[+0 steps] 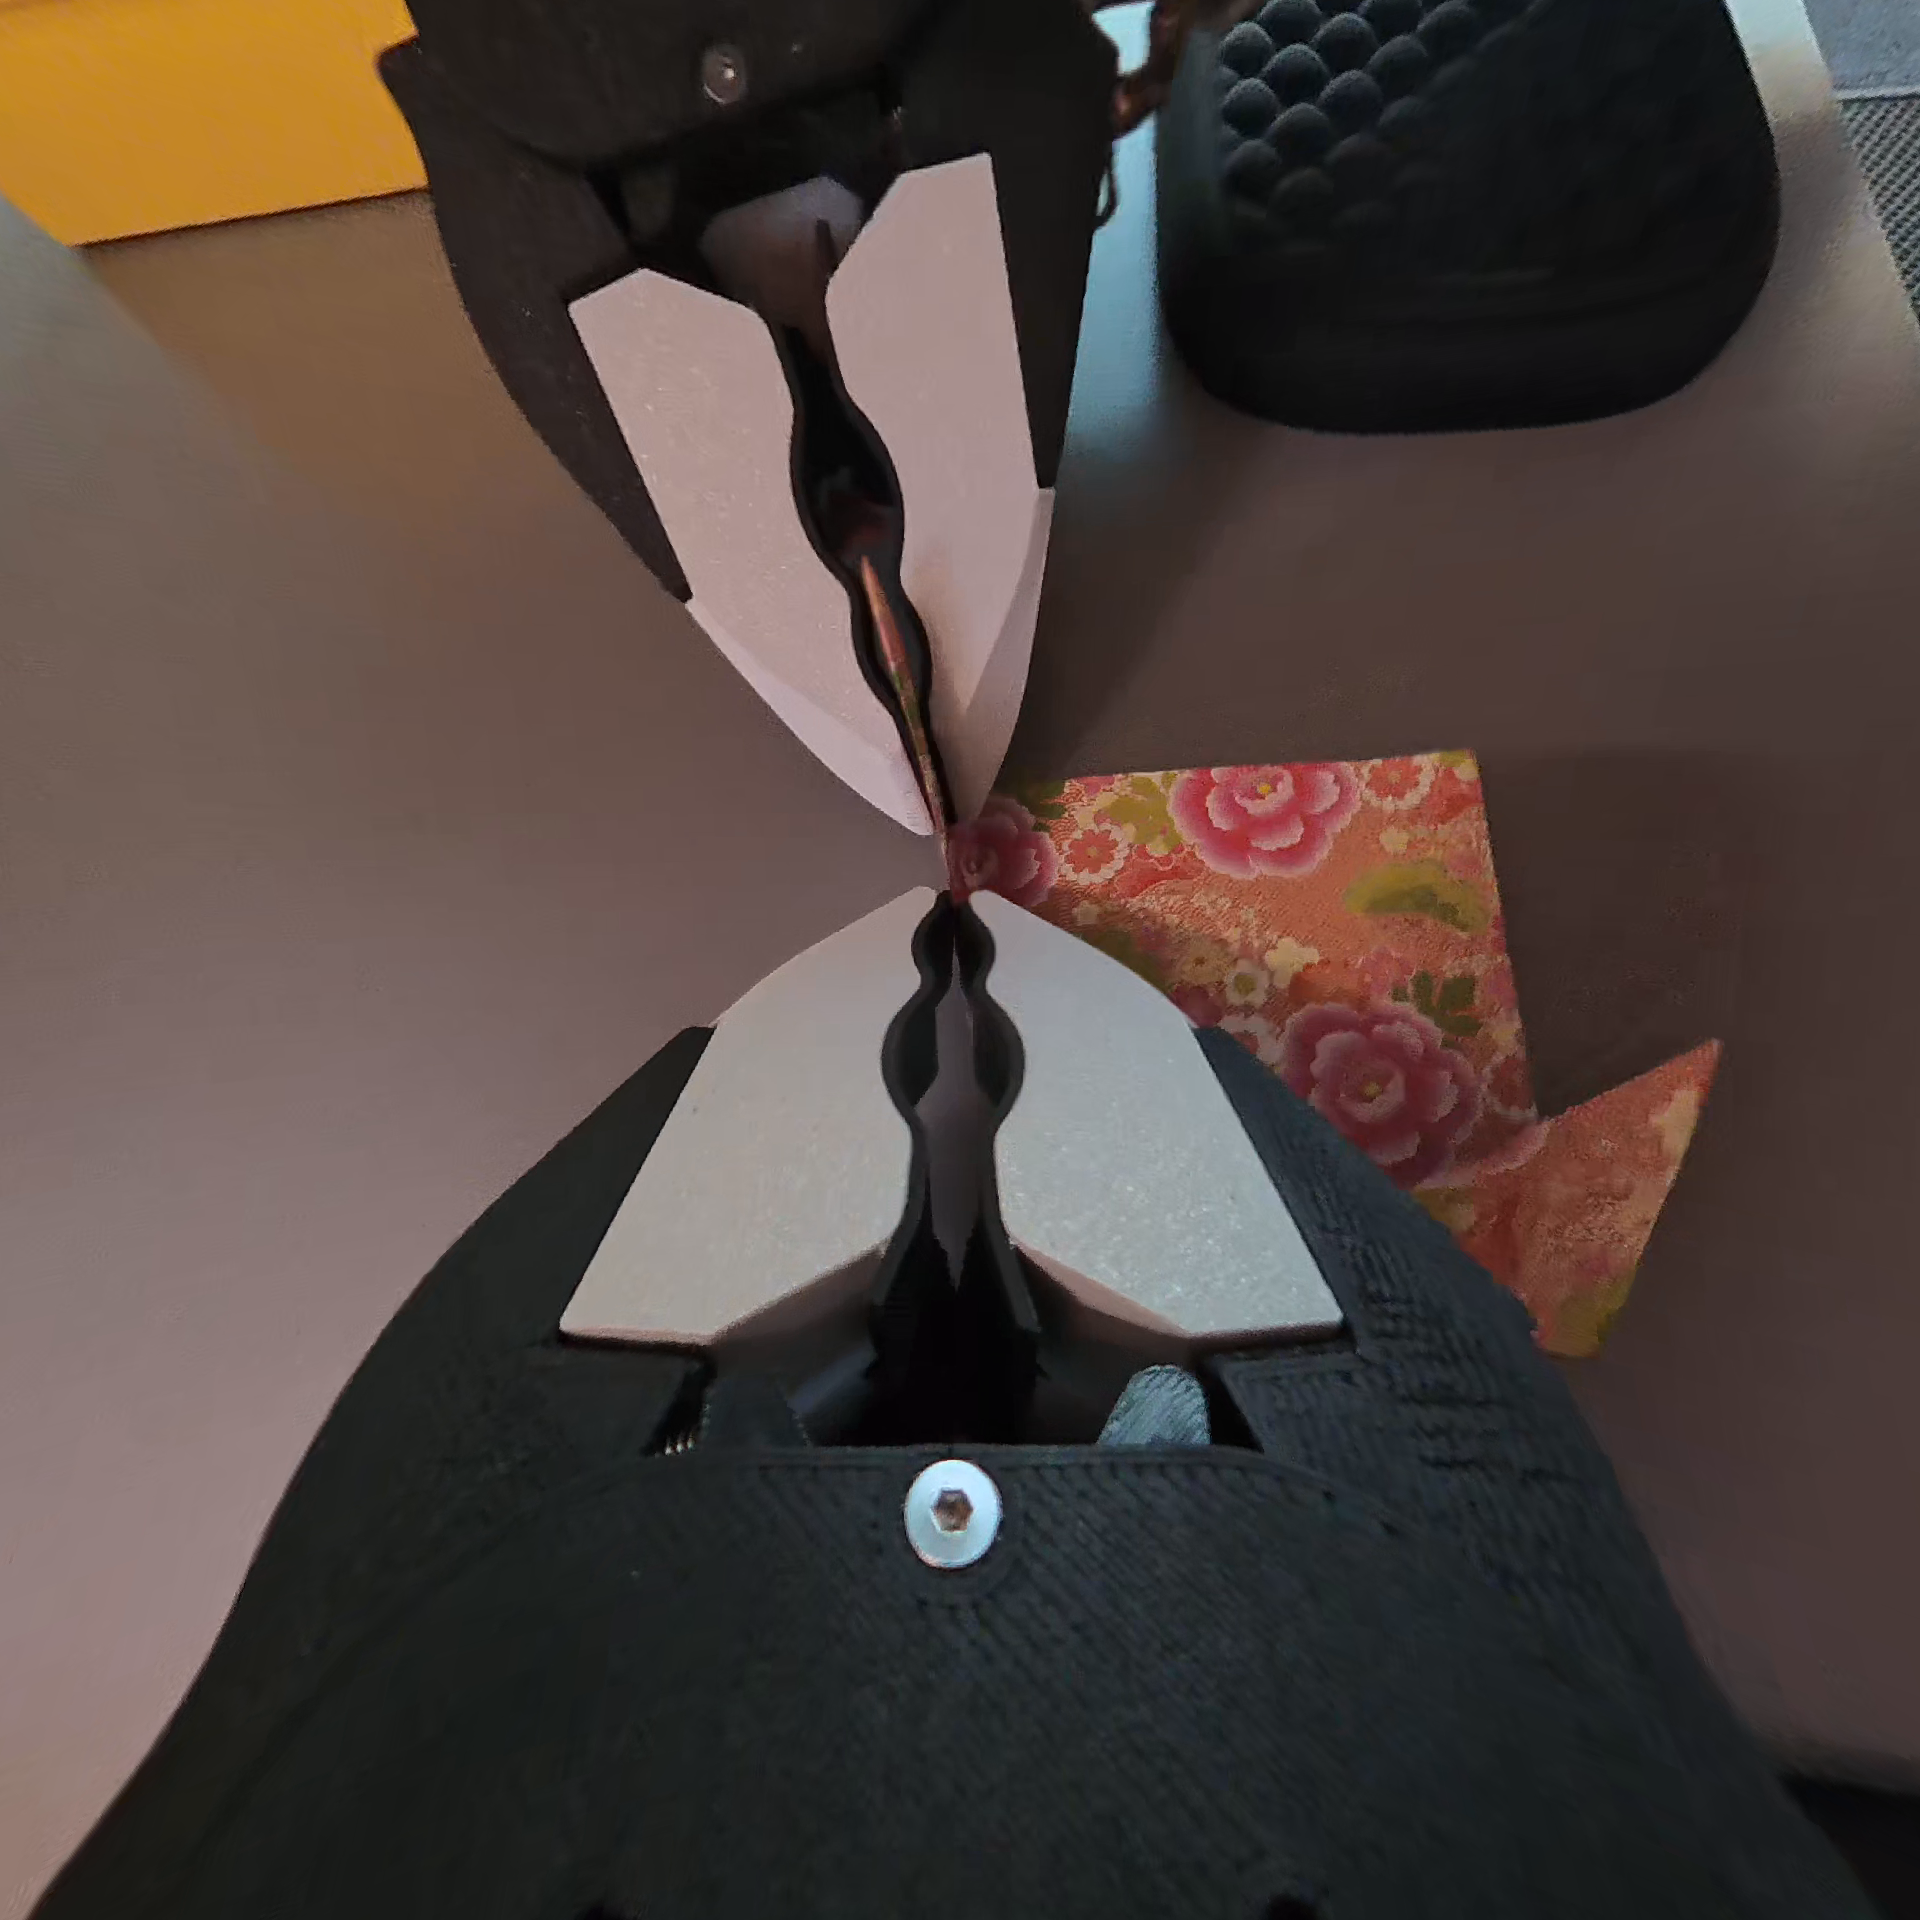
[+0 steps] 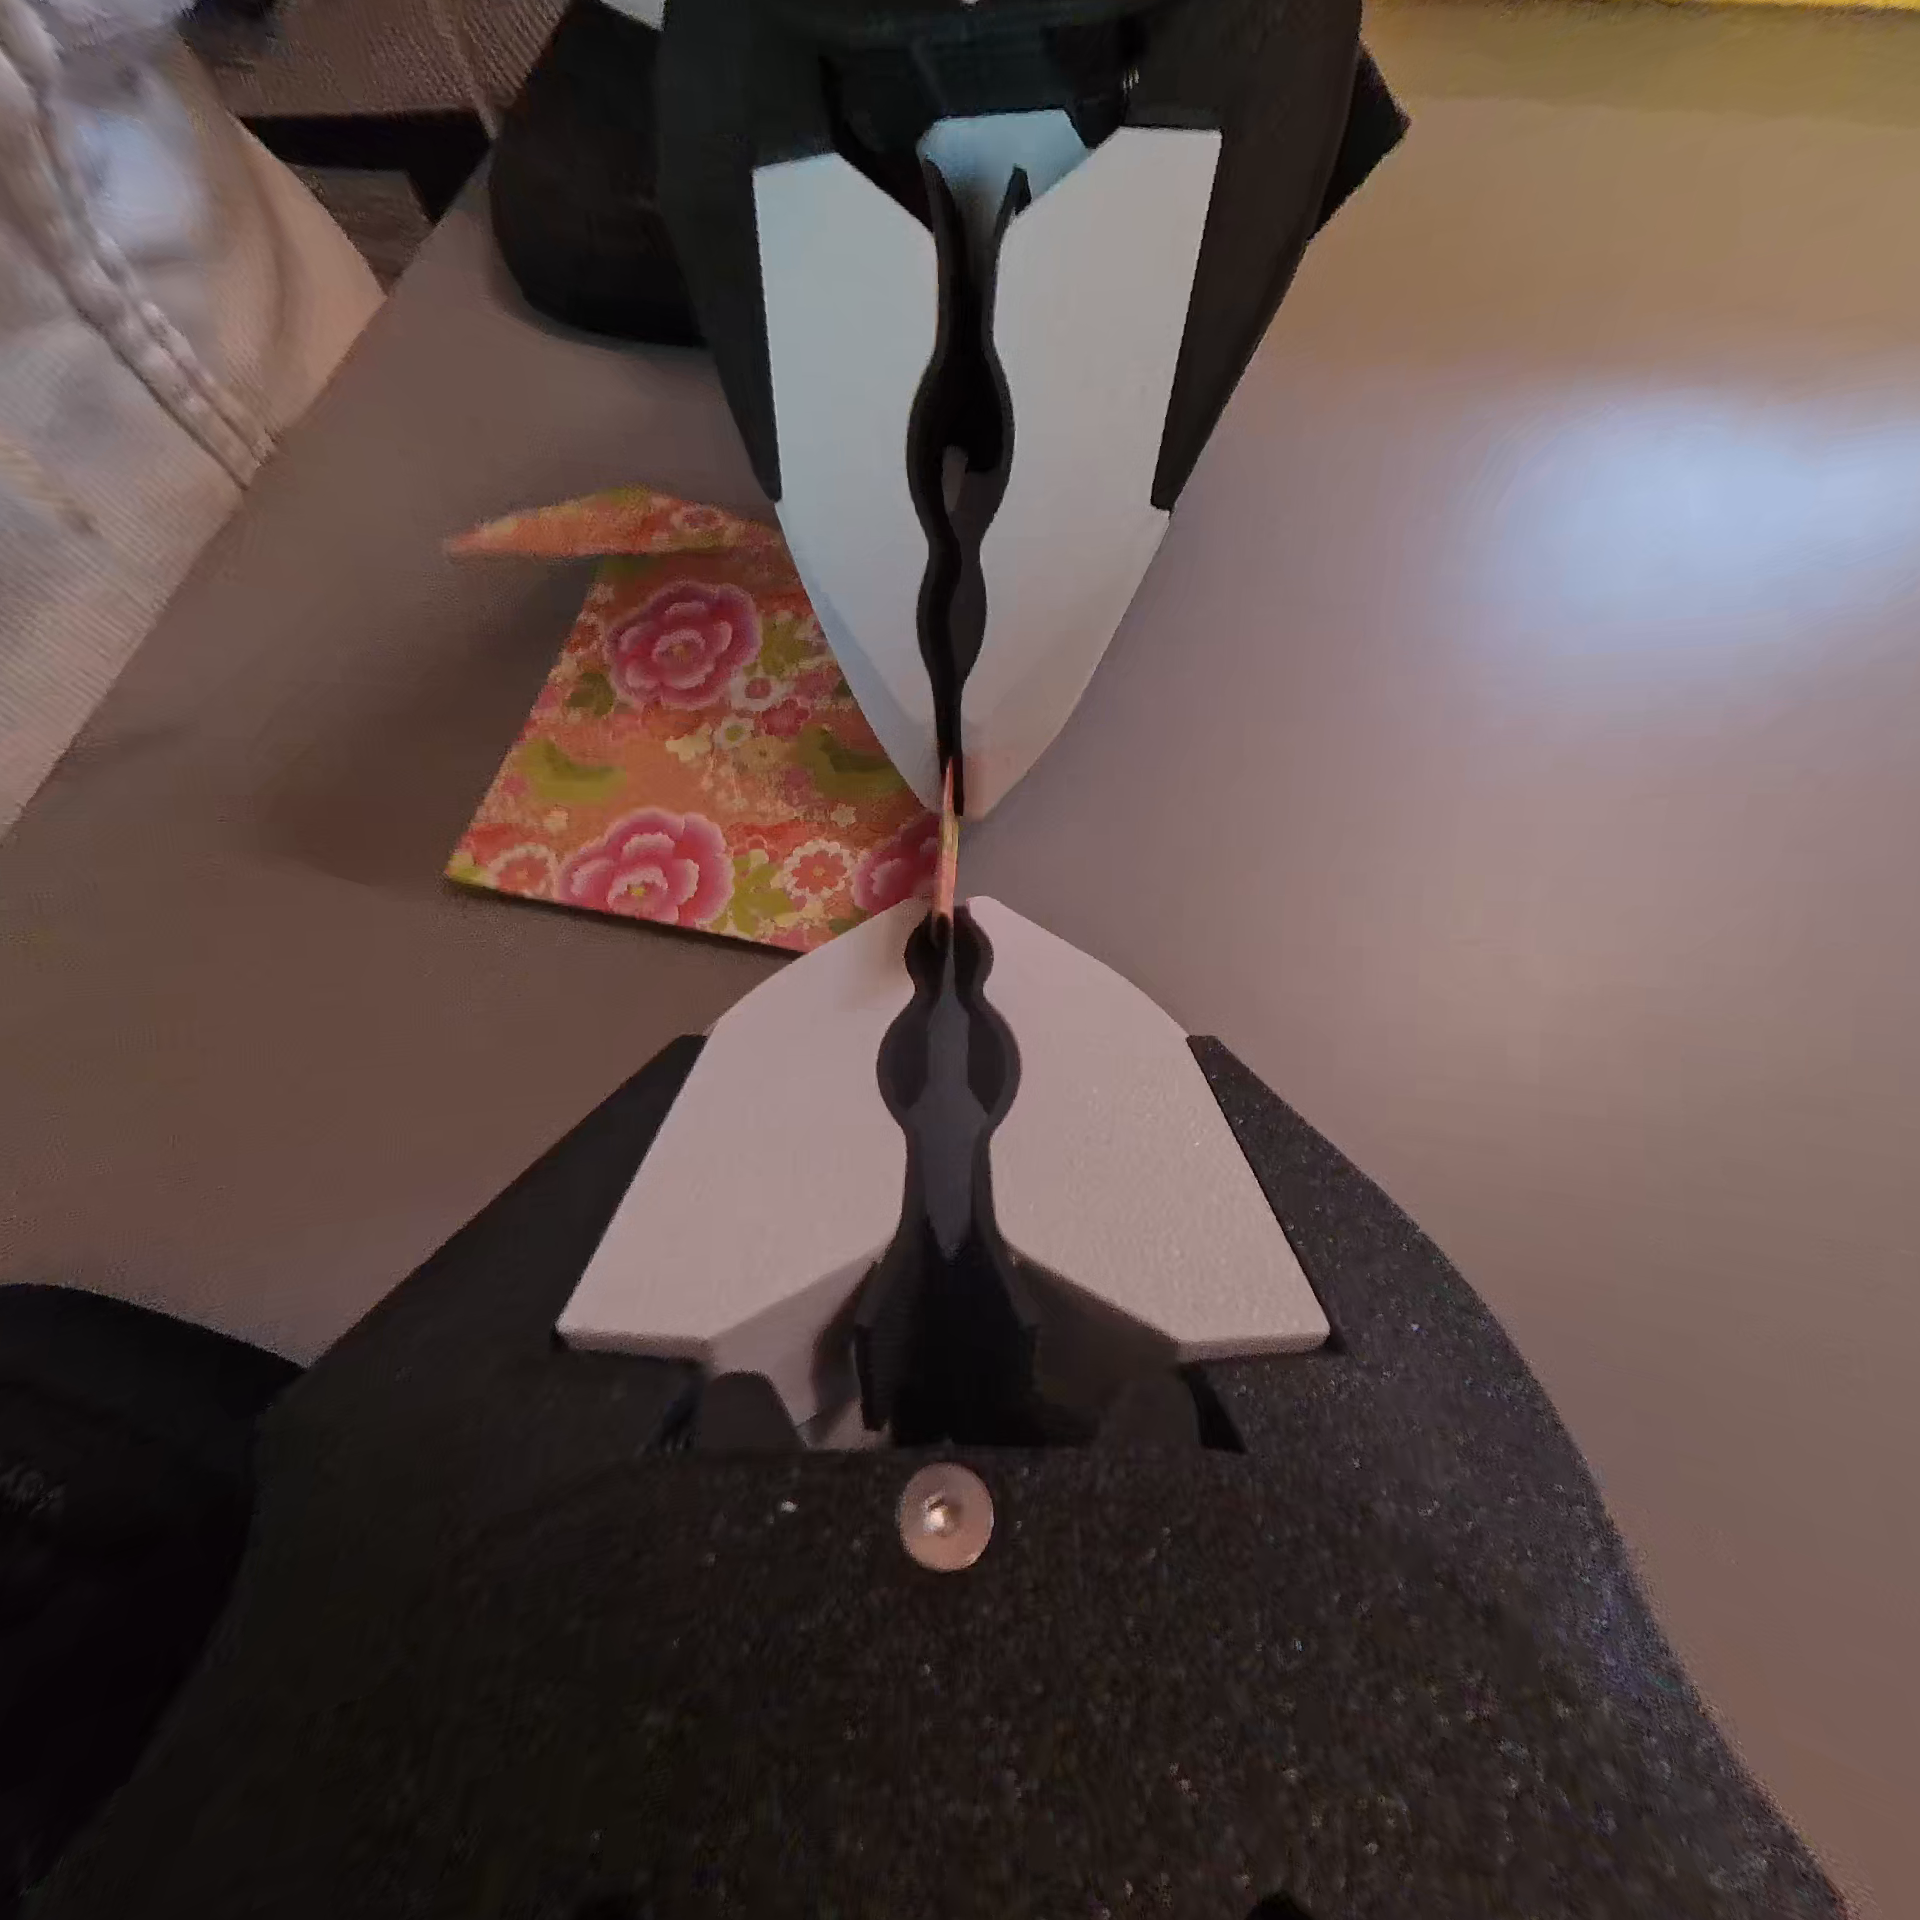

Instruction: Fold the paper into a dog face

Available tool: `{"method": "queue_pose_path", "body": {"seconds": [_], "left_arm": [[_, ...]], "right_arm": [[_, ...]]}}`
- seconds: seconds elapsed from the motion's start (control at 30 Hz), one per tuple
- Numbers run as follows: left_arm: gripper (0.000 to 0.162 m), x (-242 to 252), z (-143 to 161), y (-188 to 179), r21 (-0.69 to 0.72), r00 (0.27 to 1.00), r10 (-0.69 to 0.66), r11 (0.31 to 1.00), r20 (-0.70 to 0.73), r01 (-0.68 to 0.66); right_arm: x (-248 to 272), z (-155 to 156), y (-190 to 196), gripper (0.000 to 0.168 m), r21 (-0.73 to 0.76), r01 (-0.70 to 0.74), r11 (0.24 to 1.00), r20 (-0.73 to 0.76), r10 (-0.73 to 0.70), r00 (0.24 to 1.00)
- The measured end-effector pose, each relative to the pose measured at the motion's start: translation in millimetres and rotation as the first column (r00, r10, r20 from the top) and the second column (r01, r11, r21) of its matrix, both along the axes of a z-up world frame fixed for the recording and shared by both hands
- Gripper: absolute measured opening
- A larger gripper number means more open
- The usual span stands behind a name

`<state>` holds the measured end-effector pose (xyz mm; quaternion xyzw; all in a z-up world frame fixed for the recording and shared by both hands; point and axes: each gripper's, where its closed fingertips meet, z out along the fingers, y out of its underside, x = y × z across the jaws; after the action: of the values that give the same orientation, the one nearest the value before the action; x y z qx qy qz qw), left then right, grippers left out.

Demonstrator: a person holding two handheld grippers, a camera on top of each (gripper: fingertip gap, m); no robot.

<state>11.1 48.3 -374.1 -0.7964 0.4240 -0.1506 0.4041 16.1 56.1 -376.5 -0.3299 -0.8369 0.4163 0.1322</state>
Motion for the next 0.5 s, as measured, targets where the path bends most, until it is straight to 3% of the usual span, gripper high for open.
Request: {"method": "queue_pose_path", "body": {"seconds": [0.33,0.5], "left_arm": [[0.000,-3.2,-8.2,1.2,0.003,0.997,-0.028,1.000,-0.067,0.028],[0.000,-3.2,-8.1,0.7,0.035,0.995,-0.038,0.999,-0.089,0.041]], "right_arm": [[-6.5,-1.6,2.3,0.005,0.073,0.020,0.997,-0.062,-0.015,0.998],[-7.2,-3.9,-0.7,0.008,0.024,0.052,0.998,0.015,-0.053,0.999]]}}
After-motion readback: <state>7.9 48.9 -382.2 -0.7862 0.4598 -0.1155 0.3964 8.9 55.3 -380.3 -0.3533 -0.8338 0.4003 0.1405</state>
